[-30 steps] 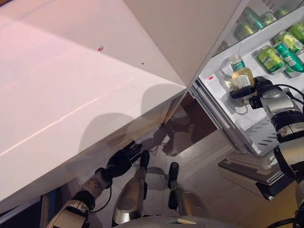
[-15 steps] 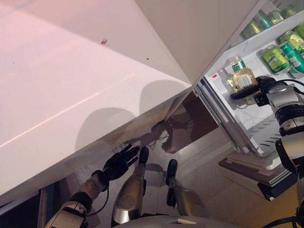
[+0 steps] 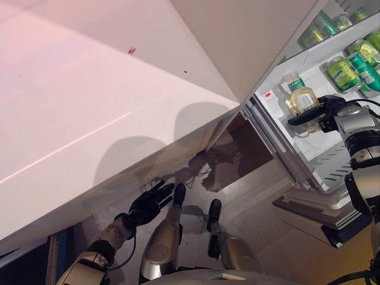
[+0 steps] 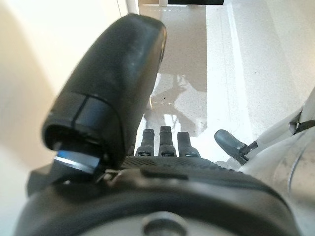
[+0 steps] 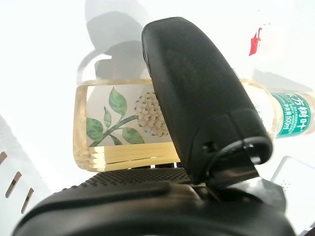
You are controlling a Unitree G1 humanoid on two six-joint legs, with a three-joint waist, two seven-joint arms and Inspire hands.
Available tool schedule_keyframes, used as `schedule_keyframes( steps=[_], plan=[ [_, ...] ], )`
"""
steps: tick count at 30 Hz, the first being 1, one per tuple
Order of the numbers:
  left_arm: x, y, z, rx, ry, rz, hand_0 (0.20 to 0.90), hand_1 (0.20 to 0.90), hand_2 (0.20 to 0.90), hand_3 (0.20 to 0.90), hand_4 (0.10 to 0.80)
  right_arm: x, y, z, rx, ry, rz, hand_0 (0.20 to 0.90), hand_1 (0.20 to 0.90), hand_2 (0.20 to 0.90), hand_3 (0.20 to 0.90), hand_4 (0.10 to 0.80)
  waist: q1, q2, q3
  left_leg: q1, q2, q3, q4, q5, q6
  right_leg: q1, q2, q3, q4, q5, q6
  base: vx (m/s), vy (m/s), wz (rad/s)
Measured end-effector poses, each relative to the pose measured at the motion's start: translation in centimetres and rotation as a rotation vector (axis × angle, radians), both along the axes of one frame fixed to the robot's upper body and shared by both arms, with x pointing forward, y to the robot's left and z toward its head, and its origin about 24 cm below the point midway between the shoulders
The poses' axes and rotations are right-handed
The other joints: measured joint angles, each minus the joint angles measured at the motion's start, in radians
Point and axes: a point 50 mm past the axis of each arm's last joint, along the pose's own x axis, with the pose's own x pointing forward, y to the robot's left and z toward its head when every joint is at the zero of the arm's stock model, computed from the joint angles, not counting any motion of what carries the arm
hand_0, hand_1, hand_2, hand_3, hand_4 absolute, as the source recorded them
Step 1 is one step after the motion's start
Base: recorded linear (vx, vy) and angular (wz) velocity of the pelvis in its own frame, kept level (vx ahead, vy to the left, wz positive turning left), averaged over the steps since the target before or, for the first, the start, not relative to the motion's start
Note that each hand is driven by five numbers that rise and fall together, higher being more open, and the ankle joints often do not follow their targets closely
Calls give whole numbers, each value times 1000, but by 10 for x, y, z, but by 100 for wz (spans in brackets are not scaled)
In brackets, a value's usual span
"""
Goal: Put drinks into fridge and close the fridge
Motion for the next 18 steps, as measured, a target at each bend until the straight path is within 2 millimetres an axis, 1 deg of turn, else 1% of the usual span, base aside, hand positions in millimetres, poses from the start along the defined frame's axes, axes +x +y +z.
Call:
schedule_keyframes(
  steps=[9,12,15,18],
  plan=[
    [0,1,0,0,-1,3,900,900,900,900,800,0,0,0,12,10,4,900,900,900,900,800,-2,0,0,4,1,0,8,0,0,8,1,2,0,5,-1,-4,10,0],
    [0,1,0,-1,0,6,900,900,900,900,800,-4,-5,1,3,47,9,900,900,900,900,800,1,0,0,11,0,2,8,0,0,15,0,4,0,5,-1,-4,48,-1],
    [-1,1,-1,4,9,2,900,900,900,900,800,-7,-10,8,-6,60,9,900,900,900,900,800,0,-1,-1,22,-1,5,7,0,0,23,0,7,0,6,0,7,14,-3],
    [-4,3,-3,11,30,7,900,900,900,900,800,-12,-18,28,-45,31,25,900,900,900,900,800,-4,-6,-3,39,0,10,2,-1,1,33,1,16,0,7,1,28,13,-9]
  ],
)
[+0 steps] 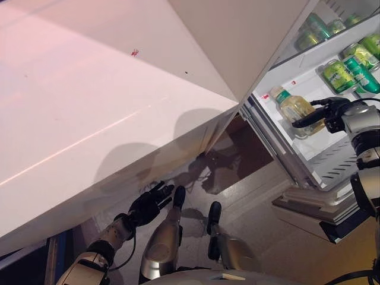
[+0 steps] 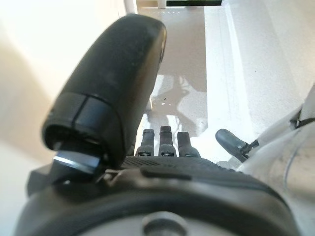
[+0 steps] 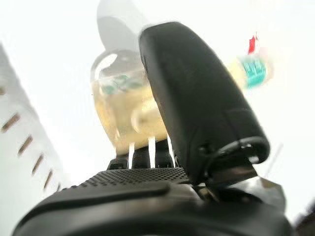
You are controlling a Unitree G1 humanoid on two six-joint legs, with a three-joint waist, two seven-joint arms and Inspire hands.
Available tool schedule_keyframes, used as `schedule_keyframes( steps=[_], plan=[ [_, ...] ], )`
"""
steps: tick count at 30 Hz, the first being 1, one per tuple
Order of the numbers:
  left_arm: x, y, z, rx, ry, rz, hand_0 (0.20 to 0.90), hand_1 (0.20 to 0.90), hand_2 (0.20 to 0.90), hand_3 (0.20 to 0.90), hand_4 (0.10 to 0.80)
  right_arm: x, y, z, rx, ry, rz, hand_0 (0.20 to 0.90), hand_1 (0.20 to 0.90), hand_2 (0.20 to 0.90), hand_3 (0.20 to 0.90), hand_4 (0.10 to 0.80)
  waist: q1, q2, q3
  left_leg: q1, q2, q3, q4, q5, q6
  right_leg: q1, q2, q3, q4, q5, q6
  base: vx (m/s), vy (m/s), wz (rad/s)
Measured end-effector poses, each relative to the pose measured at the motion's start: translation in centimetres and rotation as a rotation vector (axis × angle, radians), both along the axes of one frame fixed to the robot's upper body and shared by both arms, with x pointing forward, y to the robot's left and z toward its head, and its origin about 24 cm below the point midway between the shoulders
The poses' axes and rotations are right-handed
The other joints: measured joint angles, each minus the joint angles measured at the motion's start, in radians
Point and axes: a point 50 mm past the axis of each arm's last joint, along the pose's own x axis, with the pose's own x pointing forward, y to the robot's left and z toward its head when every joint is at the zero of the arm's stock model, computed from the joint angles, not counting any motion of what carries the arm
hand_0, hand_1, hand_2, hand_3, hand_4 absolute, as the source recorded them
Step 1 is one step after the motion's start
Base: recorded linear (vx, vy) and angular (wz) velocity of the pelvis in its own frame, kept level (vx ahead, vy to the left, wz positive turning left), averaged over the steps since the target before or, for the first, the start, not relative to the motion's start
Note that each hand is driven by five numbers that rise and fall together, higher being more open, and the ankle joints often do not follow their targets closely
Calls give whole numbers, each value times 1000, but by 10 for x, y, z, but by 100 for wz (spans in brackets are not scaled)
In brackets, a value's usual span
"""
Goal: Put drinks into fridge and close the fridge
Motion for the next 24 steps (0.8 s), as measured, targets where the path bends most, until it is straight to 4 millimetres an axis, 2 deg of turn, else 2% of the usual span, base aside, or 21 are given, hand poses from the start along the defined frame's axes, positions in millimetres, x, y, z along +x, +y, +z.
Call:
schedule_keyframes(
  steps=[5,9,12,15,18,21,22,24],
  plan=[
    [-8,11,-4,27,27,53,900,900,900,900,800,-13,-13,64,-120,-60,11,900,900,900,900,800,-14,-37,-10,33,5,28,-2,-9,2,20,1,33,0,2,1,60,64,-18],
    [-23,23,-12,69,91,71,900,900,900,900,800,-24,-10,118,-242,-163,37,900,900,900,900,800,-37,-94,-50,56,11,59,-2,-21,-1,30,5,63,0,3,0,63,87,-23],
    [-41,28,-21,90,147,73,900,900,900,900,800,-24,2,140,-310,-236,91,900,900,900,900,800,-65,-131,-118,66,14,82,-2,-32,-2,30,7,89,-1,2,0,65,103,-25],
    [-57,26,-30,83,199,75,900,900,900,900,800,-28,13,160,-392,-349,144,900,900,900,900,800,-87,-135,-187,80,13,113,-3,-45,3,31,5,120,-1,2,1,78,112,-29],
    [-72,24,-36,84,238,62,900,900,900,900,800,-33,15,164,-471,-463,171,900,900,900,900,800,-104,-126,-251,103,11,141,-3,-59,6,42,0,149,-1,-2,6,59,100,-27],
    [-89,20,-44,74,290,60,900,900,900,900,800,-40,8,151,-468,-596,155,900,900,900,900,800,-120,-106,-305,122,7,160,-3,-73,12,51,-4,167,-1,-7,12,60,77,-20],
    [-97,16,-47,67,310,57,900,900,900,900,800,-44,6,144,-473,-647,146,900,900,900,900,800,-125,-91,-326,126,4,172,-3,-81,10,50,-4,180,-1,-8,14,84,64,-21],
    [-109,8,-52,52,341,51,900,900,900,900,800,-59,-10,113,-395,-762,66,900,900,900,900,800,-144,-56,-352,144,-4,175,-3,-89,18,68,-11,184,-1,-14,22,120,73,-12]
  ],
)
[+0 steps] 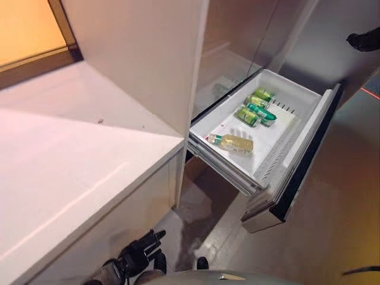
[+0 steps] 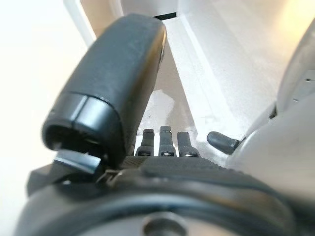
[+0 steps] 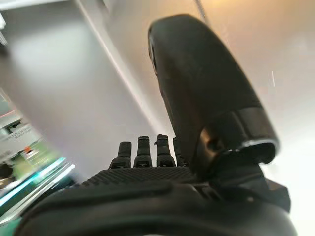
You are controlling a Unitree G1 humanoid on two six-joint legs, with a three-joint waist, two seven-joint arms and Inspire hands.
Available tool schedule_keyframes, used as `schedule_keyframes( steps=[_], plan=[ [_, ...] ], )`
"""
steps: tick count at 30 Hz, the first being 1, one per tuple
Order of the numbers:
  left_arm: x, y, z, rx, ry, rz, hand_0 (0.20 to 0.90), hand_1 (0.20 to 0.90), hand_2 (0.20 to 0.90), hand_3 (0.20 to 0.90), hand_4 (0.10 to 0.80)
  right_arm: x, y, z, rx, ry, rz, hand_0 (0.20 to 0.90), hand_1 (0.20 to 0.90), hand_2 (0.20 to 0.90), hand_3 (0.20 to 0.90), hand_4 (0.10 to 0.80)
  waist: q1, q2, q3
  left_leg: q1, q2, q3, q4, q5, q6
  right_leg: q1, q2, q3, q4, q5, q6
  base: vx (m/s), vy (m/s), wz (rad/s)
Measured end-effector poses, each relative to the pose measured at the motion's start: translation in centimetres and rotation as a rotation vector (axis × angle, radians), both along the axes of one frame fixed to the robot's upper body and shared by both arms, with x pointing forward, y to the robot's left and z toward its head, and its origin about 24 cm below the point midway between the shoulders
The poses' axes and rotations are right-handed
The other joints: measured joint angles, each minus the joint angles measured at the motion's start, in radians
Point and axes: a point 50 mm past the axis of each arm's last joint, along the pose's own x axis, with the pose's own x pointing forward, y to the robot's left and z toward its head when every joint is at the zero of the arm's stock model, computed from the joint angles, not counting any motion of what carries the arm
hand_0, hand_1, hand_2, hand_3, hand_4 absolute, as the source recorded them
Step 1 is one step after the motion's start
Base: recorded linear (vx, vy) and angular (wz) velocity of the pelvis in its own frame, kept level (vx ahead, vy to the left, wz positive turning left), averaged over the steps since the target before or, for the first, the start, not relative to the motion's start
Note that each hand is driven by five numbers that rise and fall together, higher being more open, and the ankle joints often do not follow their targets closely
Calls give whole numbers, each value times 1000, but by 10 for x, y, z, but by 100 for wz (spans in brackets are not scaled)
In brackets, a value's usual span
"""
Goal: Put drinks into fridge and close the fridge
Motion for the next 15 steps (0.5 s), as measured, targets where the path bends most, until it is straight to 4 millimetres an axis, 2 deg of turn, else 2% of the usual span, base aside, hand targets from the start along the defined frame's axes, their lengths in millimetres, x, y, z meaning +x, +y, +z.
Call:
schedule_keyframes(
  steps=[2,4,5,6,7,8,9,11,13,15],
  plan=[
    [-7,-3,-2,-9,15,12,900,900,900,900,800,-10,-18,-40,147,-45,-55,900,900,900,900,800,-8,18,-12,16,-2,9,0,-5,4,14,-2,11,0,-2,3,112,51,-12],
    [-14,-4,-4,-7,32,5,900,900,900,900,800,-21,-31,-93,351,-88,-123,900,900,900,900,800,-23,34,-15,23,-1,11,0,-10,4,15,-2,12,12,-11,8,83,32,-4],
    [-12,-5,-4,-6,27,0,900,900,900,900,800,-25,-33,-109,413,-101,-141,900,900,900,900,800,-27,36,-11,25,-2,10,2,-9,5,16,0,11,18,-14,8,76,24,-1],
    [-12,-7,-5,-3,25,-9,900,900,900,900,800,-30,-35,-132,507,-109,-174,900,900,900,900,800,-36,39,2,25,-2,10,15,-8,9,18,-1,7,29,-13,5,25,10,3],
    [-10,-12,-5,-9,14,-20,900,900,900,900,800,-36,-34,-161,635,-120,-204,900,900,900,900,800,-45,59,29,20,-9,7,46,-20,12,19,-5,3,49,-24,9,19,11,6],
    [-8,-15,-5,-14,9,-22,900,900,900,900,800,-38,-33,-170,672,-122,-214,900,900,900,900,800,-50,67,37,15,-10,5,59,-25,13,19,-6,0,56,-28,12,-33,0,14],
    [-2,-20,-4,-20,-10,-33,900,900,900,900,800,-43,-30,-190,753,-137,-229,900,900,900,900,800,-54,83,59,-7,-13,-2,101,-39,15,8,-10,-9,84,-40,11,-41,-3,18],
    [15,-30,-1,-31,-56,-61,900,900,900,900,800,-46,-24,-212,893,-154,-234,900,900,900,900,800,-48,118,115,-45,-16,-16,173,-59,21,-24,-13,-24,156,-70,14,-93,-10,23],
    [29,-35,3,-37,-89,-69,900,900,900,900,800,-45,-21,-215,958,-185,-217,900,900,900,900,800,-35,129,143,-105,-22,-36,244,-83,21,-94,-20,-41,256,-114,13,-125,-4,31],
    [40,-34,6,-33,-119,-48,900,900,900,900,800,-42,-20,-217,1038,-242,-201,900,900,900,900,800,-11,111,162,-163,-36,-48,323,-99,27,-173,-34,-52,395,-170,7,-67,9,35]
  ],
)
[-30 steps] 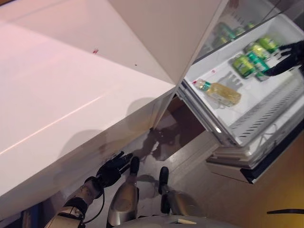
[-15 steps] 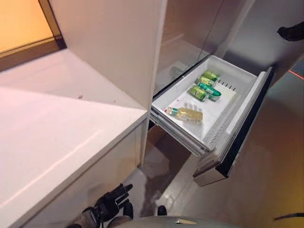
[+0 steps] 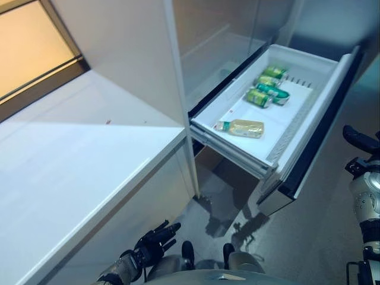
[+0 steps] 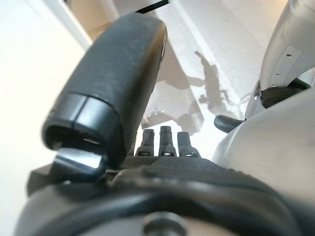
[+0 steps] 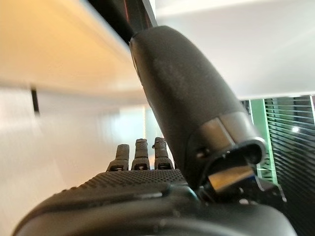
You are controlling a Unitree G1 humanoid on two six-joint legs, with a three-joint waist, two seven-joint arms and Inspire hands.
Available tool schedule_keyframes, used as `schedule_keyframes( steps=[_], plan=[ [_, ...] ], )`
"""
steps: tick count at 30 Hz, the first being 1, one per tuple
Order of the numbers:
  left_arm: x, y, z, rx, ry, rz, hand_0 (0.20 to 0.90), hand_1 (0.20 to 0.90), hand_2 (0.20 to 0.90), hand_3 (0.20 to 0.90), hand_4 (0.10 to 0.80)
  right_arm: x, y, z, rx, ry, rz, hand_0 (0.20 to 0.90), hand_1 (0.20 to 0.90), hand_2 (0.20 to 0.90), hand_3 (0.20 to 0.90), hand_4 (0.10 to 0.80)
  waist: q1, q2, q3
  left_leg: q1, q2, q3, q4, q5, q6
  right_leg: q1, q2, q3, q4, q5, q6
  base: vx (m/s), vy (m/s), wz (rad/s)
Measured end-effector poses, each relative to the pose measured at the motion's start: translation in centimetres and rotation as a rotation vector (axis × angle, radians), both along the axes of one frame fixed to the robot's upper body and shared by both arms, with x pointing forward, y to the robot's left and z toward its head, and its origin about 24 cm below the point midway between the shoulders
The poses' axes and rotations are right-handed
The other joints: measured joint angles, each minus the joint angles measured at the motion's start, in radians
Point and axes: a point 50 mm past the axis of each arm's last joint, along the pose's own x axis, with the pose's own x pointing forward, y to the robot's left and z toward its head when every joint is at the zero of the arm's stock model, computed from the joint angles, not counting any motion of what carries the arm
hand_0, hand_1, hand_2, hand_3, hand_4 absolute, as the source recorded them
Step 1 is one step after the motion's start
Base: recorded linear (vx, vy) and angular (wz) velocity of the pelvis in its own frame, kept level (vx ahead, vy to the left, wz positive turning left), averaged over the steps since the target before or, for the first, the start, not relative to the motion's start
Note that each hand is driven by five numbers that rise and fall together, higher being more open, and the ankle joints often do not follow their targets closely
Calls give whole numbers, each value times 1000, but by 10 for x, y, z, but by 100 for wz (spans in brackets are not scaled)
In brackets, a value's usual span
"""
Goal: Put drinks into fridge and close the fridge
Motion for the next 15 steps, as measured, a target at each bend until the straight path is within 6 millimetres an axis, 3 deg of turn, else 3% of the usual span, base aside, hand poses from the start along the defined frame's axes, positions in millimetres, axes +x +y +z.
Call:
schedule_keyframes(
  steps=[3,8,11,15],
  plan=[
    [13,6,6,12,-44,35,900,900,900,900,800,8,2,-3,123,-89,-21,900,900,900,900,800,35,-40,31,-50,-19,-17,93,-40,-2,-65,-27,-17,145,-70,-5,-7,16,27],
    [33,21,18,37,-114,83,900,900,900,900,800,20,8,2,263,-229,-31,900,900,900,900,800,41,-70,90,-184,-34,-42,246,-78,1,-175,-40,-33,284,-108,-6,-64,13,14],
    [38,21,21,26,-128,115,900,900,900,900,800,25,7,12,315,-330,-31,900,900,900,900,800,40,-62,114,-241,-35,-49,318,-95,3,-220,-46,-39,344,-124,-6,-44,5,14],
    [35,25,19,21,-123,188,900,900,900,900,800,40,20,22,365,-483,111,900,900,900,900,800,50,-57,149,-286,-50,-64,356,-98,3,-267,-49,-38,399,-130,-8,15,15,8]
  ],
)
